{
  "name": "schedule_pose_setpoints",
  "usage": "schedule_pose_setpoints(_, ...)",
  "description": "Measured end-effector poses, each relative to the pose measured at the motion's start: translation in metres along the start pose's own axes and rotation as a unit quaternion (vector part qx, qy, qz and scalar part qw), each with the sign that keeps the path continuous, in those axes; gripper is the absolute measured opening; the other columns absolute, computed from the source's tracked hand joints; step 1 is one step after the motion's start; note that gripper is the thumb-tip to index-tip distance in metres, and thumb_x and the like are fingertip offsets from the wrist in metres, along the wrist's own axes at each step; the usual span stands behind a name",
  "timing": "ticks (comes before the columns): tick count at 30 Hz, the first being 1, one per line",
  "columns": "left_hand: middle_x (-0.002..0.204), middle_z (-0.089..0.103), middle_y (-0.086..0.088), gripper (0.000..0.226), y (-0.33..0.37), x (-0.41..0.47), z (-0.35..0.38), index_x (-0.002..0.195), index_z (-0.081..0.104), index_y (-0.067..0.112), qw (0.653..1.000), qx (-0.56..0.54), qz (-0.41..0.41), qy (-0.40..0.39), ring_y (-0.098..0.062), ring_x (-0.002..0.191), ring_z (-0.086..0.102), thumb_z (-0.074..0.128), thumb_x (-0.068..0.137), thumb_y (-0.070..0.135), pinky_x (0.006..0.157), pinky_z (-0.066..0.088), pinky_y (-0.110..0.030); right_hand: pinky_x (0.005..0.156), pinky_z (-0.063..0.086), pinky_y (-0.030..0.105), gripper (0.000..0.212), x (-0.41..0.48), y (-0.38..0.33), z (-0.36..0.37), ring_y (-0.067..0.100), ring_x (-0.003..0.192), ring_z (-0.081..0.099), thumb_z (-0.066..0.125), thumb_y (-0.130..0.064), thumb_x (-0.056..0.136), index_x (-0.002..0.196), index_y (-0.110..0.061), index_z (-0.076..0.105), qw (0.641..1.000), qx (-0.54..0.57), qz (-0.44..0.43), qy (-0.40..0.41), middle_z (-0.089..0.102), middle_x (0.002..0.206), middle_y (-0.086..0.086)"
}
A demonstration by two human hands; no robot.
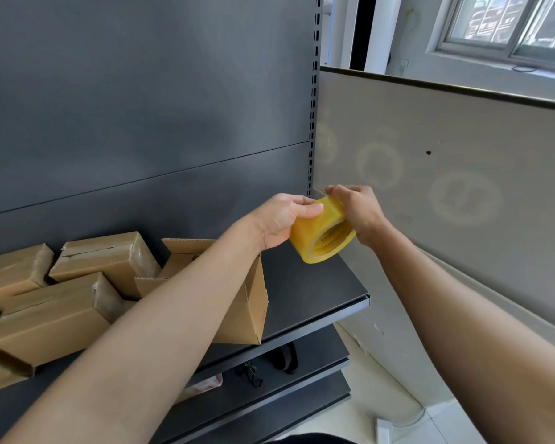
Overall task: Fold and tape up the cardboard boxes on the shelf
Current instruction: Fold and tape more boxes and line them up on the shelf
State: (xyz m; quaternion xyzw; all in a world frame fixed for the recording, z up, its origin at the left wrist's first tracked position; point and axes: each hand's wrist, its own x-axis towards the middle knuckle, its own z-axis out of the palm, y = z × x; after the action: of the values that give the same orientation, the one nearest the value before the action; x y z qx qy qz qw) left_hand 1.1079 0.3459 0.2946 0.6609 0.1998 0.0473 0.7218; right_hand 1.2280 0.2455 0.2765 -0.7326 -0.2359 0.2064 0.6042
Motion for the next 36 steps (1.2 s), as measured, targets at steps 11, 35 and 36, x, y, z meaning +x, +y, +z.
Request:
schedule_pose_setpoints(11,0.091,0.07,0.001,0.018,0.001,-0.003,-0.016,0.107,0.063,0.012,0.995,0.005,0.006,-0.096,-0.013,0.084,0.065,0.05,0.095,0.01,0.075,0.052,-0.022,0.064,0.051,0.032,0.012,-0.006,0.012,-0.006,0.024,0.062,0.061,0.059,-0.022,0.082,0.08,-0.012,0.064,0.939,0.302,0.16,0.033,0.064,0.068,0.008)
schedule_pose_setpoints(35,0.086,0.062,-0.003,0.008,0.007,-0.003,-0.007,0.092,0.058,0.018,0.999,-0.032,0.003,-0.006,-0.017,0.079,0.059,0.051,0.091,0.022,0.066,0.051,-0.031,0.075,0.048,0.037,0.024,-0.006,-0.002,0.003,0.022,0.068,0.054,0.054,-0.032,0.091,0.084,-0.009,0.059,0.956,0.251,0.153,-0.009,0.054,0.073,0.01)
schedule_pose_setpoints(36,0.088,0.06,-0.004,0.008,0.007,-0.001,-0.006,0.094,0.057,0.019,1.0,-0.016,-0.006,0.014,-0.018,0.08,0.057,0.053,0.09,0.024,0.067,0.05,-0.031,0.067,0.046,0.035,0.022,-0.007,-0.004,0.005,0.021,0.062,0.051,0.057,-0.028,0.089,0.076,-0.012,0.057,0.97,0.207,0.126,0.012,0.05,0.068,0.009)
